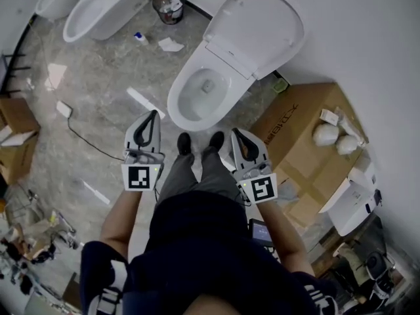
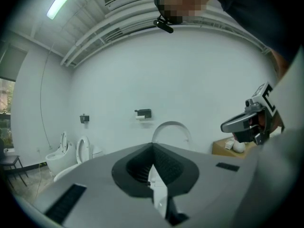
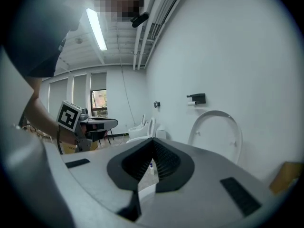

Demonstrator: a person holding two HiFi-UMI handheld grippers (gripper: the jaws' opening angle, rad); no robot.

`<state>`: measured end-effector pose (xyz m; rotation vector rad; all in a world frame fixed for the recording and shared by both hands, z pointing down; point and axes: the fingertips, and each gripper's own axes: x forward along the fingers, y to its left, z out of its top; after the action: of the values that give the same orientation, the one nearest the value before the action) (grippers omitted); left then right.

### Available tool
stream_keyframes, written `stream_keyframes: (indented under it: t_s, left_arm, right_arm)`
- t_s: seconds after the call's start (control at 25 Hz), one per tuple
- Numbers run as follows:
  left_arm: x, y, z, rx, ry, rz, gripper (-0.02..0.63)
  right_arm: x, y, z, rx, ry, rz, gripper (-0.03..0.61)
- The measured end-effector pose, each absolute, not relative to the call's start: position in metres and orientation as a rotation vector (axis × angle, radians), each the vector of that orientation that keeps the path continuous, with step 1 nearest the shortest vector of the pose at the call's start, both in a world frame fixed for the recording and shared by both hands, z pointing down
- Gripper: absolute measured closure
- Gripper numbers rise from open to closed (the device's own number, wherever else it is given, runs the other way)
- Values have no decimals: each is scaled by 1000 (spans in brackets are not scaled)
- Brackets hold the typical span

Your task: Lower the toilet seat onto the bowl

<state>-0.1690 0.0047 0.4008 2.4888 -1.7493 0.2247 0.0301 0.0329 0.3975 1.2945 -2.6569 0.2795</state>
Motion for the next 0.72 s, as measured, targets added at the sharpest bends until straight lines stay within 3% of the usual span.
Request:
stream_keyframes:
  t_s: [0.72]
  left_arm:
    - [-150, 26, 282, 2691, -1755, 68, 591]
  right_arm:
    - [114, 51, 275, 1631, -2623, 79, 557]
